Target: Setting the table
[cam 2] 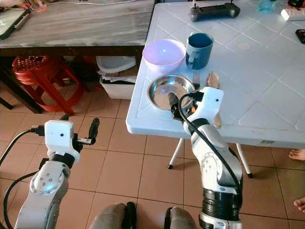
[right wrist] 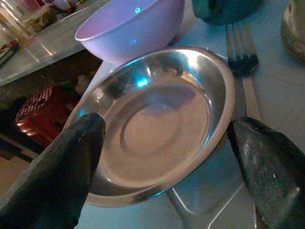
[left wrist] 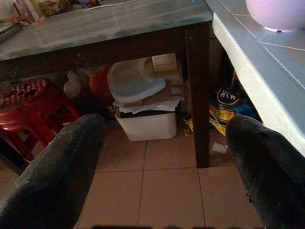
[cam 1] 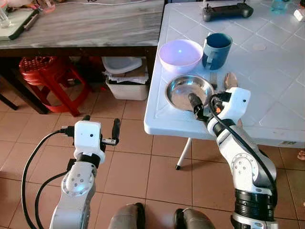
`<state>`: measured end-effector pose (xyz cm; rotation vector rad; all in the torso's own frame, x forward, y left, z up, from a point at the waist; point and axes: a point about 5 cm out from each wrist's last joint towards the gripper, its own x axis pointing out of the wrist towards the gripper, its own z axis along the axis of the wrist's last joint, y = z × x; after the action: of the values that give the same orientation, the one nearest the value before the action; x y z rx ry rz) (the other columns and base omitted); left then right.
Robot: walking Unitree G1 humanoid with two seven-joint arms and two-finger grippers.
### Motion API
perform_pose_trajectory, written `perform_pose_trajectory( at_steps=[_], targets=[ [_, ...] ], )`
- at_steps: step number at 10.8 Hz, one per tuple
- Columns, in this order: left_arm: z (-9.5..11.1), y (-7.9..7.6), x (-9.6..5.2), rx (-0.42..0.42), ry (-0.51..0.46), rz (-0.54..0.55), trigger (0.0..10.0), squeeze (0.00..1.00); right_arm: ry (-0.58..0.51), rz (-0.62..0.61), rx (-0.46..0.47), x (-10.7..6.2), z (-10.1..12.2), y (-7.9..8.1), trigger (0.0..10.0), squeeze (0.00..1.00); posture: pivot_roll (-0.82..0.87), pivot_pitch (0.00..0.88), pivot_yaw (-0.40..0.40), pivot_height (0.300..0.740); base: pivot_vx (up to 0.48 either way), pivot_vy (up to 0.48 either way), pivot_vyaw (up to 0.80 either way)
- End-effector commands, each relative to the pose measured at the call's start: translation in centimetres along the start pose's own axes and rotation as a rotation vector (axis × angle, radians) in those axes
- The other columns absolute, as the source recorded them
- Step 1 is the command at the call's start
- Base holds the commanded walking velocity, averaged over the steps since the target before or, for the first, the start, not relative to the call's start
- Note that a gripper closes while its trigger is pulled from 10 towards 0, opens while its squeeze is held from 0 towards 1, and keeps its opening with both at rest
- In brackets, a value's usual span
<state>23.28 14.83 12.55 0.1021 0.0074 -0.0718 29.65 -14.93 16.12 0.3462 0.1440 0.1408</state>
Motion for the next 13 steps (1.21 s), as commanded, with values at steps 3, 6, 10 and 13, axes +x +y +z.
perform_pose_trajectory(
  at_steps=[3, 6, 10, 13],
  targets=[
    [0.3, 0.1, -0.3, 0.005, -0.004, -0.005, 10.0, 0.0, 0.006, 0.046, 0.012, 0.3, 0.2, 1.2, 2.2, 0.0, 0.07, 0.183, 0.099, 0.74, 0.0, 0.0, 0.0],
    [0.2, 0.1, -0.5, 0.005, 0.005, -0.009, 10.0, 0.0, 0.036, 0.034, 0.055, 0.6, -0.4, 1.2, 0.0, 0.0, 0.08, 0.188, 0.1, 0.74, 0.0, 0.0, 0.0],
    [0.3, -0.1, -0.5, 0.009, 0.001, -0.026, 10.0, 0.0, 0.056, -0.024, 0.111, 0.7, -0.7, 0.2, 10.0, 0.0, 0.08, 0.191, 0.105, 0.74, 0.0, 0.0, 0.0],
    [0.4, -0.1, -0.7, 0.017, 0.006, -0.048, 10.0, 0.0, 0.113, -0.057, 0.17, 1.4, -1.2, -0.2, 10.0, 0.0, 0.09, 0.193, 0.121, 0.74, 0.0, 0.0, 0.0]
  ],
)
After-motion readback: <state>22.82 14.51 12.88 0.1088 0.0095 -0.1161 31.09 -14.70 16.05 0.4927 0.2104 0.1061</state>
